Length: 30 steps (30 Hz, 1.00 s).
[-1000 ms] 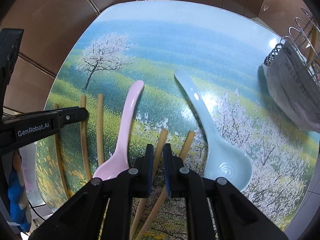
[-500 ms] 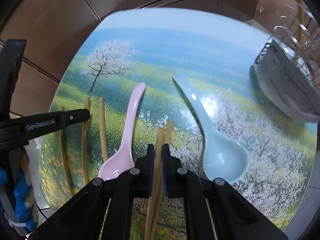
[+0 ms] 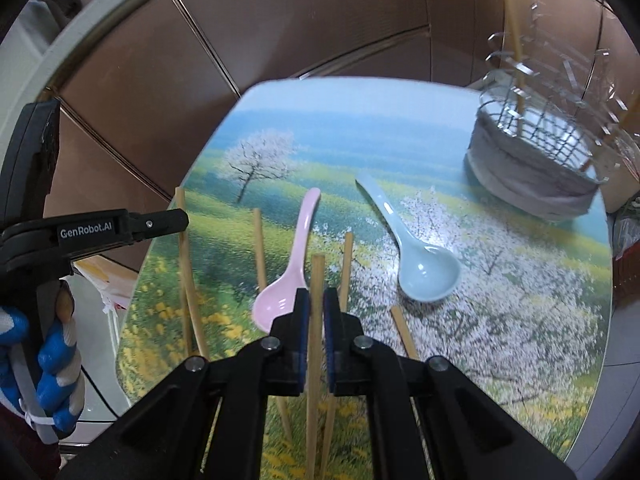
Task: Organize utensils
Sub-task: 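Close the left gripper on a chopstick while the right gripper grasps another chopstick, then lift both chopsticks and carry them above the wire utensil holder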
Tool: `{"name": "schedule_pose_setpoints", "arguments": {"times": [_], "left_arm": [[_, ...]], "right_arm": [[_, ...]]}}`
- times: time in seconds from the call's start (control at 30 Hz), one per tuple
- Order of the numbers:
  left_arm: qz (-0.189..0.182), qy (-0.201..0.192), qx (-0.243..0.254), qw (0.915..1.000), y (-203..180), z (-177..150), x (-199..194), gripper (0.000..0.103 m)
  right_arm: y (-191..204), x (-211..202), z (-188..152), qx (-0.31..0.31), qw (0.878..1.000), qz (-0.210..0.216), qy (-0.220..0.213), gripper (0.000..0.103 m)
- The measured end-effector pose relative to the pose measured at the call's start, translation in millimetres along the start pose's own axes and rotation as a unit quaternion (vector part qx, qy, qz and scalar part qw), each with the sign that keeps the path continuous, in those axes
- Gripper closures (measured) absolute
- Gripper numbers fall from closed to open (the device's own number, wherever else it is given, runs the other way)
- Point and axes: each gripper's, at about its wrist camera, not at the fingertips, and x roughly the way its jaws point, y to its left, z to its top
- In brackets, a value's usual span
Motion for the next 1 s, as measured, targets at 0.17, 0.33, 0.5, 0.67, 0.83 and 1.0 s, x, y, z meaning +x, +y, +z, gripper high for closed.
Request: {"name": "schedule_pose_setpoints", "arguments": {"times": [0.17, 0.33, 0.5, 0.67, 0.83, 1.0], "left_arm": [[-0.013, -0.034, 0.005, 0.9993, -5, -9, -24, 0.097], [-0.04, -0.062, 0.011, 0.9972, -13, -13, -50, 0.097], [-0.071, -0.105, 0.032, 0.9915, -38, -4, -83, 0.097], [-0.116, -0.149, 0.06, 0.9801, -85, 26, -115, 0.097], [-0.157, -0.185, 0.089, 0.966, -138, 61, -138, 0.097], [-0.175, -0.213, 0.121, 0.9535, -192, 91, -142, 0.097]], "right_arm": [[4, -37, -9, -0.002, 0.999, 0.003, -0.044, 0.097], [12, -75, -12, -0.008, 0.996, 0.0, -0.092, 0.097], [11, -130, 3, -0.018, 0.987, -0.018, -0.156, 0.097], [1, -196, 37, -0.023, 0.974, -0.044, -0.22, 0.098], [-16, -245, 75, -0.025, 0.96, -0.073, -0.268, 0.098], [-45, -265, 110, -0.012, 0.951, -0.102, -0.293, 0.098]]}}
